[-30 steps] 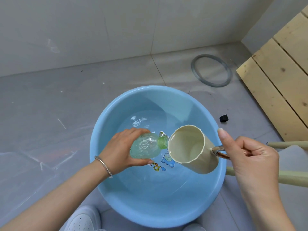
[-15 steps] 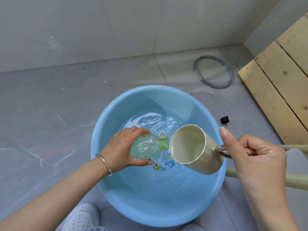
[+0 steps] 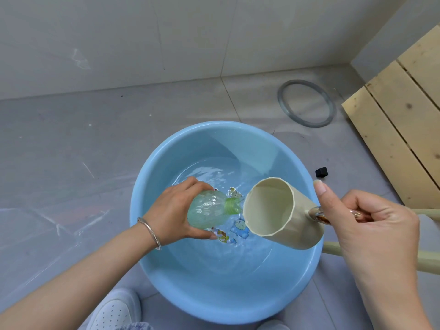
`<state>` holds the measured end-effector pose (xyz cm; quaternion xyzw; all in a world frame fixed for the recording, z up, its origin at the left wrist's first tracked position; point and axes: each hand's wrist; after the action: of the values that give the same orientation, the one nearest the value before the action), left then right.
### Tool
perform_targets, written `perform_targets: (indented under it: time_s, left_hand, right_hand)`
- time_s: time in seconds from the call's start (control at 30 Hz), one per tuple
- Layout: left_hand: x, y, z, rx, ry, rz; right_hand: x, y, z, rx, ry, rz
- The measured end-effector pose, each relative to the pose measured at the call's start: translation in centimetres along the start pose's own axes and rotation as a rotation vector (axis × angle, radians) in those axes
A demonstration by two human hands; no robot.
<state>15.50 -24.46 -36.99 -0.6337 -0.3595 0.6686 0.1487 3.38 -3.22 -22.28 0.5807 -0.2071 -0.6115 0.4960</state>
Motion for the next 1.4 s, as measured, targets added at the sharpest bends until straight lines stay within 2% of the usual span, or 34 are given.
perform_targets:
  time_s: [0.53, 1.13, 1.4]
  left_hand:
    - [0.1, -0.7, -0.2, -0.054, 0.003, -0.041]
    - [0.3, -1.0, -0.2, -0.037, 0.007, -0.056]
    - [0.5, -0.9, -0.3, -0.038, 0.011, -0.067]
  right_hand:
    - [0.2, 0.8, 0.1, -0.007, 0.021, -0.006]
    - [0.0, 1.7, 0.2, -0.019, 0.090, -0.066]
    - [0.0, 2.4, 0.2, 0.102, 0.082, -0.117]
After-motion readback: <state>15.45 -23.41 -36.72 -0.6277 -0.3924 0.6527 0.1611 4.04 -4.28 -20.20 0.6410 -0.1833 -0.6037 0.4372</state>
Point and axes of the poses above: each hand's wrist, its own z-axis towards the middle knuckle, its own x-axis out of the palm, y = z × x, and after that the axes turned 4 degrees about -x, right-handed
